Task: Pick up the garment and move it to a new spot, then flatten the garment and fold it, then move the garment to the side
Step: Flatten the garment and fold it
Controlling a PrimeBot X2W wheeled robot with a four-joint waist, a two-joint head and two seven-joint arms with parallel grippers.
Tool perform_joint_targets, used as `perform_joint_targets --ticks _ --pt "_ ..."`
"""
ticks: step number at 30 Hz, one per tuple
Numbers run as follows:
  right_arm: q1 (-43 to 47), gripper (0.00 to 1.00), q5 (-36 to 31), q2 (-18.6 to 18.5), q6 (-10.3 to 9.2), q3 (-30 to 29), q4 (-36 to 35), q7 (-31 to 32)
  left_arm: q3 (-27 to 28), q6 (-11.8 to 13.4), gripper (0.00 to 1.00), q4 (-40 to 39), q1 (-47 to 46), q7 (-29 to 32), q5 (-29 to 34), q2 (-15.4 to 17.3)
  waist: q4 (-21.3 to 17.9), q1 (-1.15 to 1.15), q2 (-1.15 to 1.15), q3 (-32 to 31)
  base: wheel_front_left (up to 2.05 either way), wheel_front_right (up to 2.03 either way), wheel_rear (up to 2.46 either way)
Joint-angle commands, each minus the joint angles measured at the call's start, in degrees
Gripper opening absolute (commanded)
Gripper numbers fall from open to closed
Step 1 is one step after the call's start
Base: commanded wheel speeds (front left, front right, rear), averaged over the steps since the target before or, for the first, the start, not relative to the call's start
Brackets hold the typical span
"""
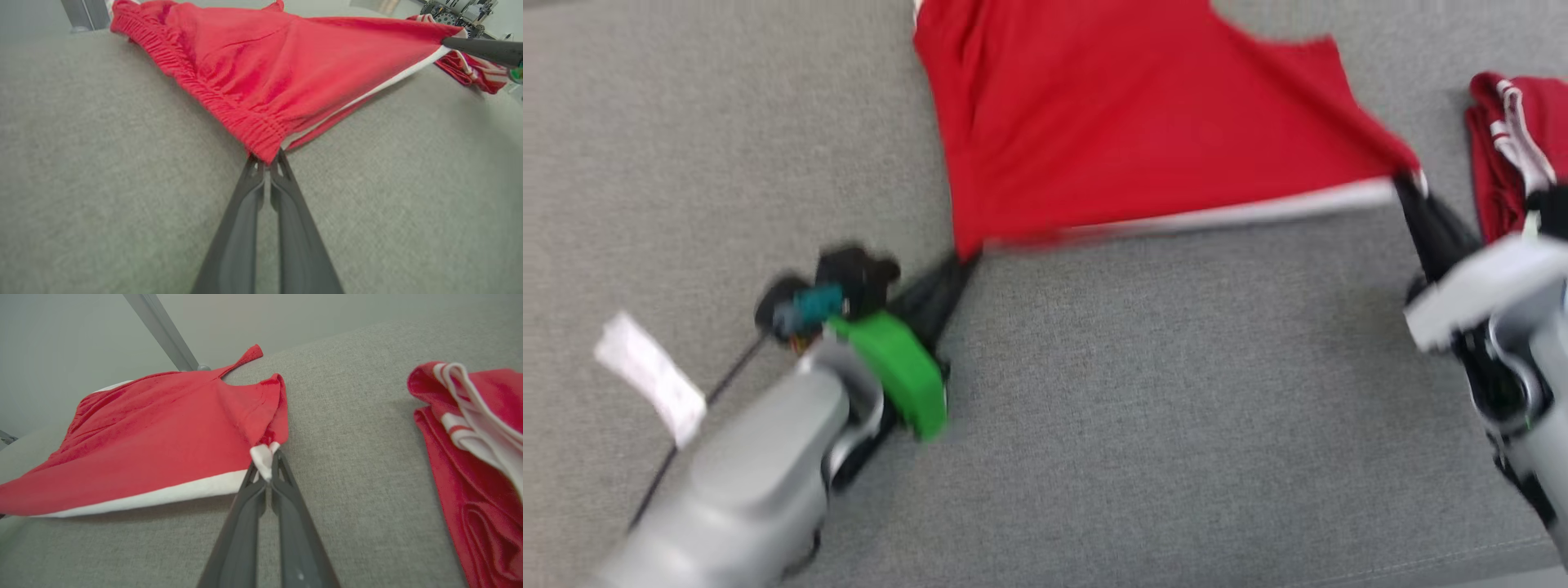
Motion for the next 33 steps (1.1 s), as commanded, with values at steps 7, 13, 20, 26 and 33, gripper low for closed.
perform_joint_targets --ticks 7,13,20,26,33 --pt "25.0 0.00 3.6 -3.5 -0.07 -4.4 -7.1 -0.7 -2.6 4.0 0.00 -14.6 22.4 2.0 -8.4 6.9 1.8 0.00 0.00 -13.8 0.00 0.00 0.00" --pt "42.3 0.00 4.4 -2.7 -0.08 -11.8 -15.9 0.3 -4.1 14.4 0.00 -27.5 38.1 1.2 -12.4 9.5 2.3 0.00 0.00 -14.9 0.00 0.00 0.00" --pt "42.0 0.00 1.4 -0.2 -0.08 -20.5 -23.0 6.3 -1.0 19.3 0.00 -35.4 38.2 0.9 -13.2 7.4 5.1 0.00 0.00 -11.9 0.00 0.00 0.00" --pt "28.9 0.00 -2.7 1.2 -0.05 -20.1 -22.8 14.3 1.1 19.6 0.00 -36.8 32.1 3.1 -14.1 3.9 8.6 0.00 0.00 -8.0 0.00 0.00 0.00" --pt "17.3 0.00 -6.1 0.6 -0.02 -20.0 -17.8 21.7 1.7 21.2 0.00 -36.9 26.2 7.1 -14.4 1.5 14.1 0.00 0.00 -5.6 0.00 0.00 0.00"
